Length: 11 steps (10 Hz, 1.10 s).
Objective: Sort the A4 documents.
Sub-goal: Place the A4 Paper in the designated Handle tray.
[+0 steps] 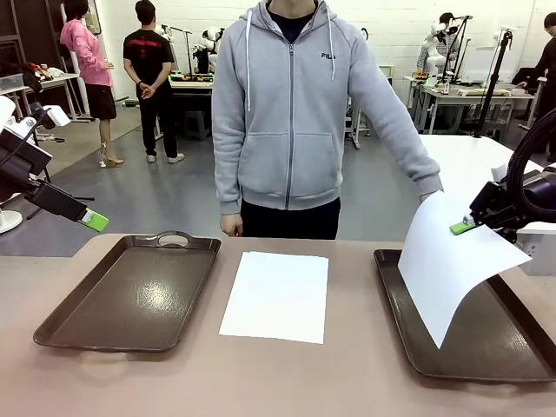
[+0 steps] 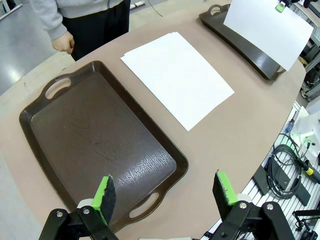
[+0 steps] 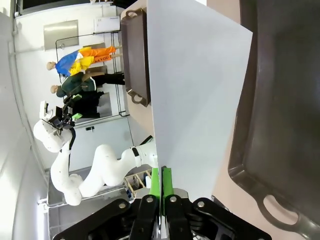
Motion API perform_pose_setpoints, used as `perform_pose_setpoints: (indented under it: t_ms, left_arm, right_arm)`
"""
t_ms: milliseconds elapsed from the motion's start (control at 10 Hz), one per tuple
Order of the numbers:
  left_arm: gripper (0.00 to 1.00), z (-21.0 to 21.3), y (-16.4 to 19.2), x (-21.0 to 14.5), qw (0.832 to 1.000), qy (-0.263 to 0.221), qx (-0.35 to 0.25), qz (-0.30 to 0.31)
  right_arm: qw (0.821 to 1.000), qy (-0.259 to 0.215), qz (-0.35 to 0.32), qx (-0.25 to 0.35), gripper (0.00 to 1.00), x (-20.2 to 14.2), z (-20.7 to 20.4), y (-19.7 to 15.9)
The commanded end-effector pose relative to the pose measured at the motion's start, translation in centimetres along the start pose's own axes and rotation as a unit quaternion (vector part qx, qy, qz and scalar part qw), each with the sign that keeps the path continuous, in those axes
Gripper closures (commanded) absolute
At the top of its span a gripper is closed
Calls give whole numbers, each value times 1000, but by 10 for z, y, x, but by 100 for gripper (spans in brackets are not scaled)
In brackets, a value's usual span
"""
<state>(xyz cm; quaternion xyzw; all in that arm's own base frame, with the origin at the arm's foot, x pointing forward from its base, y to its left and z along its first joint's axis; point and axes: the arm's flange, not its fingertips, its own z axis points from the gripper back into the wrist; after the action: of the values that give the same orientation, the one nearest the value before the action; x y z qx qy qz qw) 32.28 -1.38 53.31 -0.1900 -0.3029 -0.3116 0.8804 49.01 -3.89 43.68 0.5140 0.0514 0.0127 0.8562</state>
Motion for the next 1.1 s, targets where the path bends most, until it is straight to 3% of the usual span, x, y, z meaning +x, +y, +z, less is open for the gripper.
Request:
perform_pose_setpoints:
  t_ms: [0,300,700,1000]
  left_arm:
    - [0,0,0,0,1000,-1,-3,1]
    - [0,0,0,0,1000,-1,-3,1]
    - [0,0,0,0,1000,-1,-3,1]
    - [0,0,0,0,1000,-1,-3,1]
  right_arm:
    - [999,27,26,-4,99,5,3,-8]
    - [998,27,53,17,99,14,-7,-29]
    - [995,-44,73,42,99,24,-9,-62]
    - [995,-60,67,45,99,24,-6,-77]
